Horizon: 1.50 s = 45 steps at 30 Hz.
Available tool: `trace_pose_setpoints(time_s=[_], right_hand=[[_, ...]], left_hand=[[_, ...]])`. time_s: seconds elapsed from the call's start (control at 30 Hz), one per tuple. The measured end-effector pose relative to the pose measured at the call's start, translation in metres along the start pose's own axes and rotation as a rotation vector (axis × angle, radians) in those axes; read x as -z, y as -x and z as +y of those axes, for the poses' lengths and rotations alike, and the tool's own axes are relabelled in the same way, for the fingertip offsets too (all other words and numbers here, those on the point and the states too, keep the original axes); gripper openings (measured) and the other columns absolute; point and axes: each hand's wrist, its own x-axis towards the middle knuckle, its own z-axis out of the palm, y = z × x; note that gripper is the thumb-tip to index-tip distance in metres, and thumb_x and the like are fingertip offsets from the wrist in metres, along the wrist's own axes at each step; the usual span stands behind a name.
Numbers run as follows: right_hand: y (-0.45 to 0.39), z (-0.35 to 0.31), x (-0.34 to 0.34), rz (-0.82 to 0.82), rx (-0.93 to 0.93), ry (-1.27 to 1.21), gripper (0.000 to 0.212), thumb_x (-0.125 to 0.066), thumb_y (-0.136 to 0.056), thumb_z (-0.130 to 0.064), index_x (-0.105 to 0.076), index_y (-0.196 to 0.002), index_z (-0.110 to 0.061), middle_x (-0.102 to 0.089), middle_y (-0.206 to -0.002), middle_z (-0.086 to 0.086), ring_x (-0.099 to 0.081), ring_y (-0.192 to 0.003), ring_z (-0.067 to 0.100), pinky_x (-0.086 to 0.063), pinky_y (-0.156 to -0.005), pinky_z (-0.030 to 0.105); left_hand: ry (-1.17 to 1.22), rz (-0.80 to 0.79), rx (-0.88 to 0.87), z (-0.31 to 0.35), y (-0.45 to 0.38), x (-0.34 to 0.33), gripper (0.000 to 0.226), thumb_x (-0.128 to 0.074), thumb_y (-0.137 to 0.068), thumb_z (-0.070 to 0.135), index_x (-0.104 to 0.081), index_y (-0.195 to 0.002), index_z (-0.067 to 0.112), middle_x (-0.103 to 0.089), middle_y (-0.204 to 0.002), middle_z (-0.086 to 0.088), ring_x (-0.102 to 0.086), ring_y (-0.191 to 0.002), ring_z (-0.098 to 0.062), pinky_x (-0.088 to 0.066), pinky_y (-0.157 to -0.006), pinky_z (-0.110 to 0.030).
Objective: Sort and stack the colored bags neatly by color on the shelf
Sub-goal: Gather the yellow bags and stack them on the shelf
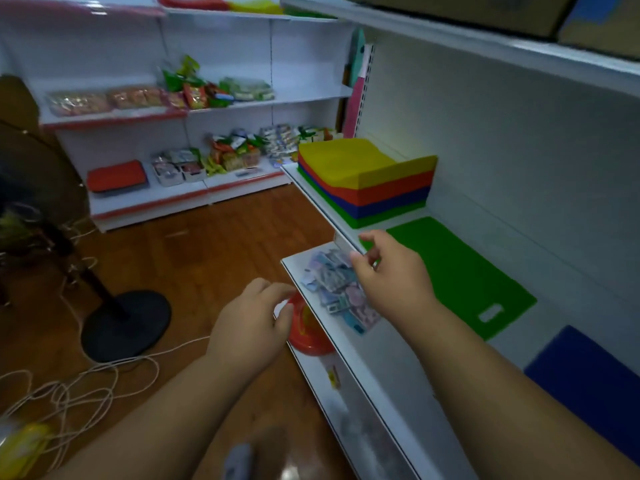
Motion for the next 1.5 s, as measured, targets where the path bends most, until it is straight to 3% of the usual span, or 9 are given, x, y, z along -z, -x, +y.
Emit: trace_pose_setpoints(time_s=[0.3, 0.5, 0.67, 0.8, 0.9, 1.0, 1.17, 1.33, 1.5], right_hand=[[-0.122, -0.035, -0.039, 0.084, -0.164, 0.041, 0.046, -0.058, -0.094, -0.042, -0.047, -0.137, -0.028, -0.058, -0.075, -0.008, -0.055, -0.072, 0.005, -0.044, -0.062, 0.030], [-0.191, -0.014, -0.042, -0.025, -0.327, 0.057, 0.072, -0.061, -0.092, -0.044, -0.017, -0.149, -0.050, -0.062, -0.085, -0.002, -0.061, -0.080, 0.015, -0.055, -0.076, 0.040], [-0.235, -0.001, -0.051, -0.131, -0.418, 0.101, 0.069, -0.058, -0.092, -0.051, -0.025, -0.151, -0.040, -0.051, -0.143, 0.003, -0.055, -0.122, 0.026, -0.048, -0.098, 0.040], [-0.241, -0.007, -0.059, -0.052, -0.551, 0.178, 0.042, -0.053, -0.091, -0.060, -0.059, -0.121, -0.029, -0.064, -0.116, -0.003, -0.062, -0.097, 0.019, -0.052, -0.078, 0.034], [-0.237, -0.021, -0.060, 0.142, -0.649, 0.258, 0.030, -0.055, -0.093, -0.054, -0.055, -0.087, -0.025, -0.057, -0.077, -0.006, -0.051, -0.067, 0.011, -0.034, -0.053, 0.027], [-0.219, -0.035, -0.077, 0.356, -0.660, 0.240, 0.013, -0.061, -0.093, -0.038, -0.059, -0.093, -0.025, -0.061, -0.076, -0.004, -0.055, -0.068, 0.021, -0.030, -0.052, 0.030], [-0.176, -0.065, -0.103, 0.529, -0.732, 0.221, 0.043, -0.064, -0.093, -0.032, -0.057, -0.135, -0.027, -0.062, -0.133, -0.001, -0.058, -0.119, 0.023, -0.045, -0.090, 0.028], [-0.114, -0.101, -0.112, 0.722, -0.884, 0.257, 0.044, -0.061, -0.095, -0.033, -0.055, -0.137, -0.026, -0.061, -0.134, -0.001, -0.056, -0.123, 0.021, -0.042, -0.100, 0.032], [-0.036, -0.121, -0.108, 0.877, -1.006, 0.317, 0.042, -0.062, -0.095, -0.035, -0.057, -0.136, -0.026, -0.064, -0.130, 0.003, -0.059, -0.118, 0.024, -0.047, -0.099, 0.040]], left_hand=[[0.073, -0.085, -0.093, -0.072, -0.162, 0.014, 0.041, -0.053, -0.096, 0.040, -0.043, -0.136, 0.043, -0.055, -0.088, 0.019, -0.056, -0.074, -0.002, -0.057, -0.062, -0.028], [0.148, -0.201, -0.150, -0.073, -0.247, -0.022, 0.043, -0.049, -0.098, 0.041, -0.039, -0.140, 0.043, -0.052, -0.084, 0.022, -0.056, -0.072, -0.004, -0.054, -0.059, -0.026], [0.286, -0.335, -0.175, -0.075, -0.301, -0.035, 0.044, -0.051, -0.099, 0.035, -0.040, -0.140, 0.043, -0.055, -0.082, 0.016, -0.056, -0.068, -0.005, -0.039, -0.052, -0.018], [0.601, -0.546, -0.037, -0.078, -0.345, -0.042, 0.047, -0.055, -0.098, 0.031, -0.038, -0.140, 0.043, -0.059, -0.093, 0.005, -0.063, -0.073, -0.018, -0.051, -0.062, -0.036], [0.870, -0.650, 0.157, -0.089, -0.372, -0.054, 0.051, -0.058, -0.098, 0.033, -0.036, -0.143, 0.039, -0.062, -0.109, -0.006, -0.065, -0.082, -0.021, -0.053, -0.067, -0.035], [1.011, -0.617, 0.290, -0.108, -0.406, -0.059, 0.039, -0.061, -0.096, 0.030, -0.051, -0.133, 0.036, -0.063, -0.122, -0.012, -0.066, -0.087, -0.027, -0.050, -0.067, -0.037], [0.657, -0.539, -0.143, -0.126, -0.421, -0.046, 0.018, -0.066, -0.093, 0.026, -0.069, -0.110, 0.028, -0.065, -0.097, 0.006, -0.056, -0.073, -0.005, -0.048, -0.070, -0.031], [0.671, -0.684, -0.344, -0.117, -0.383, -0.027, 0.022, -0.067, -0.092, 0.030, -0.070, -0.115, 0.031, -0.066, -0.121, 0.004, -0.060, -0.108, -0.018, -0.049, -0.090, -0.038], [0.786, -0.744, -0.503, -0.084, -0.330, -0.012, 0.028, -0.067, -0.092, 0.027, -0.070, -0.119, 0.027, -0.062, -0.113, 0.011, -0.050, -0.099, -0.003, -0.040, -0.079, -0.021]])
